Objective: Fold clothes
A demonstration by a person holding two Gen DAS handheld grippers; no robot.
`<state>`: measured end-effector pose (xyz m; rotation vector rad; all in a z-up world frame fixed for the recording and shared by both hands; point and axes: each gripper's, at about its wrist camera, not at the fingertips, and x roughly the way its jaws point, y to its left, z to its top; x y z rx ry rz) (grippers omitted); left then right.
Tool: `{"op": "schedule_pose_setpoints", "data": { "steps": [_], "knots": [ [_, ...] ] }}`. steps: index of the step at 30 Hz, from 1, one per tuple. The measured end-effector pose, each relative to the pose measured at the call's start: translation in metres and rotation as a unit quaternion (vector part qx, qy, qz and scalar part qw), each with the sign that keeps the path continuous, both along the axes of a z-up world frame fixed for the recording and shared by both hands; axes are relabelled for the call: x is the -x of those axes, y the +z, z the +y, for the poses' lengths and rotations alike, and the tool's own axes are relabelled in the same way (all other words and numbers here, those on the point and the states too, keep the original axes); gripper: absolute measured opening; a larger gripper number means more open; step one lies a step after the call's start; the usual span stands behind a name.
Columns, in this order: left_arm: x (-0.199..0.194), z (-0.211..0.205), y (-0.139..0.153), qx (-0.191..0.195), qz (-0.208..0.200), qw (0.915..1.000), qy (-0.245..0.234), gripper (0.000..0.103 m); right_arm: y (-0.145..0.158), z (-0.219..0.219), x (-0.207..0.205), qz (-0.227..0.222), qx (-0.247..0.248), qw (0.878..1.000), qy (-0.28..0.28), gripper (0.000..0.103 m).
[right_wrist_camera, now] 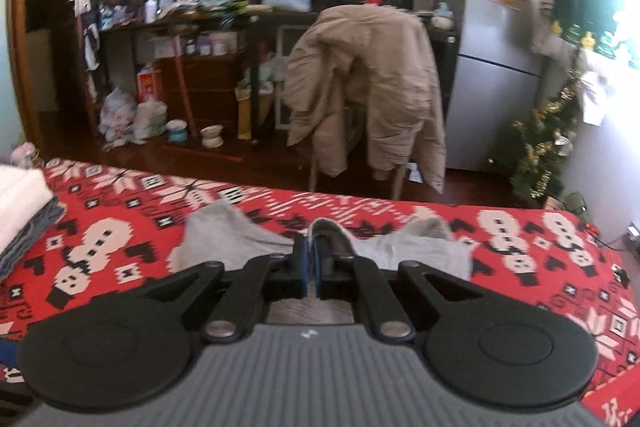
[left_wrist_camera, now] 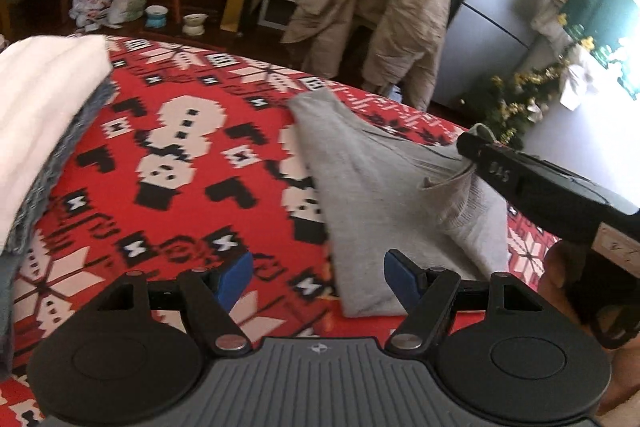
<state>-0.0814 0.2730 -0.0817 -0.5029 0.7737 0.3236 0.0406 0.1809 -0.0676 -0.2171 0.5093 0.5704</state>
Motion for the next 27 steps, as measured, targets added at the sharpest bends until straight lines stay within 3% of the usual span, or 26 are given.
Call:
{"op": "schedule_pose_setpoints", "data": {
  "steps": [9, 11, 12, 14, 20, 24, 27],
  "knots": [
    [-0.001, 0.004, -0.008, 0.003, 0.008, 1.0, 0.002, 0.072, -0.03, 0.033, 0.0, 0.029, 0.04, 0.998, 0.041, 0.006],
    [-0.002, 0.003, -0.009, 0.003, 0.011, 0.9999, -0.004, 0.072, -0.033, 0.03, 0.001, 0.043, 0.039, 0.997, 0.055, 0.012],
    [-0.002, 0.002, -0.009, 0.004, 0.01, 0.9999, -0.008, 0.072, -0.034, 0.027, 0.002, 0.049, 0.037, 0.996, 0.063, 0.022],
    [-0.001, 0.0, -0.008, 0.005, 0.008, 0.9998, -0.017, 0.072, -0.035, 0.022, 0.003, 0.061, 0.032, 0.995, 0.077, 0.032],
    [0.012, -0.002, 0.001, 0.004, -0.021, 0.9987, -0.046, 0.072, -0.019, -0.009, 0.012, 0.073, 0.001, 0.99, 0.124, 0.042],
    [0.01, 0.01, -0.001, 0.038, -0.031, 0.9982, -0.034, 0.072, -0.007, -0.045, 0.019, 0.067, 0.006, 0.992, 0.11, 0.045],
    [-0.004, 0.021, -0.011, 0.086, -0.024, 0.9958, -0.02, 0.065, -0.009, -0.084, 0.016, 0.079, -0.002, 0.996, 0.048, 0.045]
  ]
}}
